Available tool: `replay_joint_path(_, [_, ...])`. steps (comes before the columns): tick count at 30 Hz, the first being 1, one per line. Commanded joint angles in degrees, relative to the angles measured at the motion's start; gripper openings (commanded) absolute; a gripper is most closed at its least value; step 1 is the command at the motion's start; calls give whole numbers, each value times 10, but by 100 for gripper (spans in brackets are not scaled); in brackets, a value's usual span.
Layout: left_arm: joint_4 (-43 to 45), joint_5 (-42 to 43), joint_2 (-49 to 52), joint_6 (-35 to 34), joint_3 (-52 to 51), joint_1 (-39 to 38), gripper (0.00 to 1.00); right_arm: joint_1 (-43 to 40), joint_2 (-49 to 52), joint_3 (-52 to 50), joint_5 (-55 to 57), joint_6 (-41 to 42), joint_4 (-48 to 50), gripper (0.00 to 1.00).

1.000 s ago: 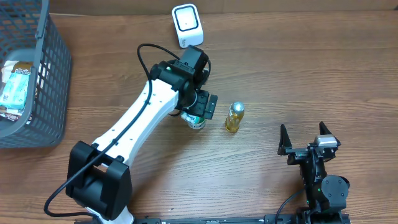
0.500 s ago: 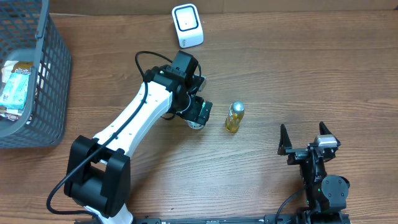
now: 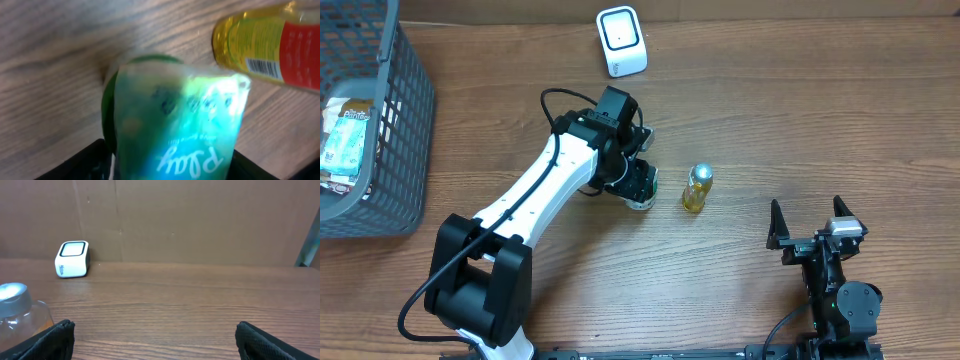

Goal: Scan the item barcode
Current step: 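Carry the green-lidded jar out and lower it left of the bottle, then release the jar and move the left gripper left to a small teal packet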

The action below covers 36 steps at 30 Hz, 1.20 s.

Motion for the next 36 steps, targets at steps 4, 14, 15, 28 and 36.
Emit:
replay_joint_path(4, [-13,11,5,10,-4,7,66,0,-1,-6,-3,0,3,100])
replay_joint_path(14, [-10,11,0,11,20,12,45,0,-1,-6,-3,0,3,100])
replay_joint_path(15, [-11,11,-2,11,25,12,45,0,-1,-6,-3,0,3,100])
replay_joint_path(28, [-75,-62,-11,9,58,37,42,0,-1,-6,-3,0,3,100])
replay_joint_path(36, [-95,-141,-11,-41,58,76,44,0,-1,-6,-3,0,3,100])
